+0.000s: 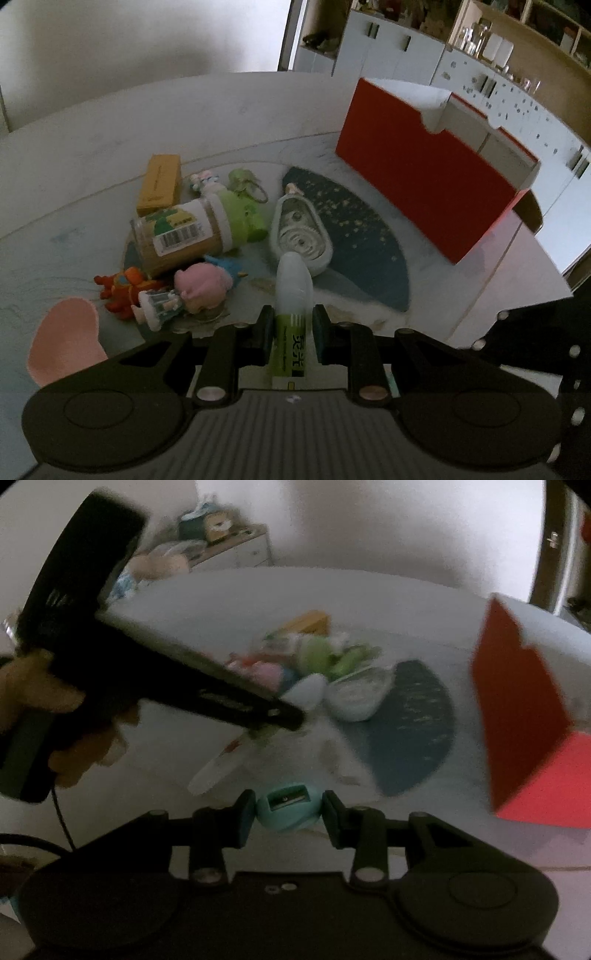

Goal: Organize rigid objects
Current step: 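Carry the glue stick and sharpener into the red box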

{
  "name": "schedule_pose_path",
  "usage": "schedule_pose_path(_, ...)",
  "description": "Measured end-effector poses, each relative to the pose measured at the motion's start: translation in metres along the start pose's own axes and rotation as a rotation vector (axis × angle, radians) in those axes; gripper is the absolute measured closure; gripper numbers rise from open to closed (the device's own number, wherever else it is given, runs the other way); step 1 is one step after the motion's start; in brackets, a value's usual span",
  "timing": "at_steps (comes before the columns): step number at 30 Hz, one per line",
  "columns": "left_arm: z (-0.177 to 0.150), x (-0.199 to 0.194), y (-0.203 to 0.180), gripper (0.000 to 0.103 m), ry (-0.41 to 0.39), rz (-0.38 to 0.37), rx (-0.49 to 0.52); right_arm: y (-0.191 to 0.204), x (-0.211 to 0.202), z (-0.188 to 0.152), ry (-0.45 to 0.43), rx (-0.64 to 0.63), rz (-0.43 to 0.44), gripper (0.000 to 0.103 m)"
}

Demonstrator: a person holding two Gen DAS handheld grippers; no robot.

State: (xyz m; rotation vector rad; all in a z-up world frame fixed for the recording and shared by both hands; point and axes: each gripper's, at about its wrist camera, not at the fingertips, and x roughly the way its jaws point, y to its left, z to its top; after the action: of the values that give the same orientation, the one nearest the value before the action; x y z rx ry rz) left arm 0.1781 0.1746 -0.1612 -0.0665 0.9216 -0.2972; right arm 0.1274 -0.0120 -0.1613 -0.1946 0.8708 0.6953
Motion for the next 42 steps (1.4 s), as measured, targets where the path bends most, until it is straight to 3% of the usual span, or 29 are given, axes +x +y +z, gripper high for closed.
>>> schedule_pose_path(4,0.003,-0.007,-0.006,0.082,-0.016,-0.022,-0.070,-0.020,-0.024,0.006,-0.032,0.037,-0.021,0.065)
schedule_pose_path(18,0.034,-0.026,-0.054,0.086,-0.083,-0.025,-0.088,-0.094,-0.085,0.028,-0.137,0.076,-0.063,0.065)
schedule_pose_path(30,0.079,-0.038,-0.097,0.086,-0.154,-0.013,-0.104,-0.170,-0.108,0.038,-0.199,0.065,-0.099,0.065)
schedule_pose_path(42,0.144,-0.071,-0.154,0.086,-0.271,-0.003,-0.061,-0.228,-0.110,0.027,-0.171,0.064,-0.132,0.065)
